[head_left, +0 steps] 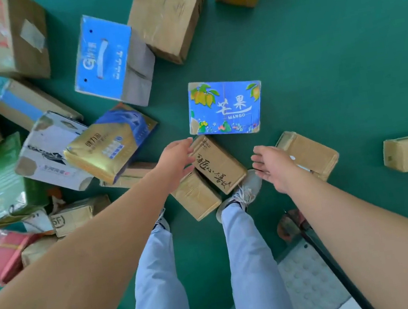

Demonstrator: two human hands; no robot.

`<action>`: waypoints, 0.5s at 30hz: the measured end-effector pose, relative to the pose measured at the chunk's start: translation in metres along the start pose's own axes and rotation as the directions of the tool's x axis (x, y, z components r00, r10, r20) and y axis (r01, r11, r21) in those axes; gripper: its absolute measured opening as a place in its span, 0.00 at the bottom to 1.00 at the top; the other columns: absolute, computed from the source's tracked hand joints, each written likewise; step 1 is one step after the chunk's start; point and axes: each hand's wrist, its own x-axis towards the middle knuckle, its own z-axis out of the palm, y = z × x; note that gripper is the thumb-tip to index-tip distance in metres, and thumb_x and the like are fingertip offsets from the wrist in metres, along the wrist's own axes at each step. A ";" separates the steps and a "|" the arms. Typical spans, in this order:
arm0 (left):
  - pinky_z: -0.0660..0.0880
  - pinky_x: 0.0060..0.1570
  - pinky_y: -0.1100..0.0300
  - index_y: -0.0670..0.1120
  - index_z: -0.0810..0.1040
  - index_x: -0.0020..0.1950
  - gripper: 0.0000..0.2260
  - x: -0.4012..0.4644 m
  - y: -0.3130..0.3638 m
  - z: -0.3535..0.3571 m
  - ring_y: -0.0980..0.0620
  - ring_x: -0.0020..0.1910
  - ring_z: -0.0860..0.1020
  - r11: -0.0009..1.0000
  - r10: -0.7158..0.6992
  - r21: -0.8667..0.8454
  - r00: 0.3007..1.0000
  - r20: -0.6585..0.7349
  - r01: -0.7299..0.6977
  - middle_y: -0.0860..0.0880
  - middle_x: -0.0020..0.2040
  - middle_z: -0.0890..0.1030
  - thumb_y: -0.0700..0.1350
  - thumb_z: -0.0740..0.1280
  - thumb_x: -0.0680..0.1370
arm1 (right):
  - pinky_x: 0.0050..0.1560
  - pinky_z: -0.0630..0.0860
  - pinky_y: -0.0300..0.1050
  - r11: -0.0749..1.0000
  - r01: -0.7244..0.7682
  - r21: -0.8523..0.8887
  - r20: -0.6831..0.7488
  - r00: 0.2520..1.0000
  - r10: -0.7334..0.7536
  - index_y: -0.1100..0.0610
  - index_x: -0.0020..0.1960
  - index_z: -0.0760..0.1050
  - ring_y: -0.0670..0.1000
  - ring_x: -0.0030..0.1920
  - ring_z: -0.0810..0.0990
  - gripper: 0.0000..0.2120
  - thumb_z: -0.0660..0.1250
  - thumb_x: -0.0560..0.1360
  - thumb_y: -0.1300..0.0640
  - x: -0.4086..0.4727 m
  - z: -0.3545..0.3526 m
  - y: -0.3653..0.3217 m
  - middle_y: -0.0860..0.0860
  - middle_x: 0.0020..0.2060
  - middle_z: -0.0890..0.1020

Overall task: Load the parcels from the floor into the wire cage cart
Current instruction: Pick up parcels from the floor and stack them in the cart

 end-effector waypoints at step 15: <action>0.66 0.67 0.48 0.50 0.59 0.83 0.36 0.227 0.014 0.045 0.44 0.72 0.69 0.959 0.094 0.269 0.996 -0.008 -0.088 0.48 0.78 0.67 0.65 0.64 0.80 | 0.62 0.68 0.51 0.979 0.124 -0.165 -0.155 0.976 -0.150 0.53 0.78 0.63 0.53 0.65 0.73 0.29 0.66 0.79 0.50 0.223 0.032 -0.022 0.49 0.72 0.72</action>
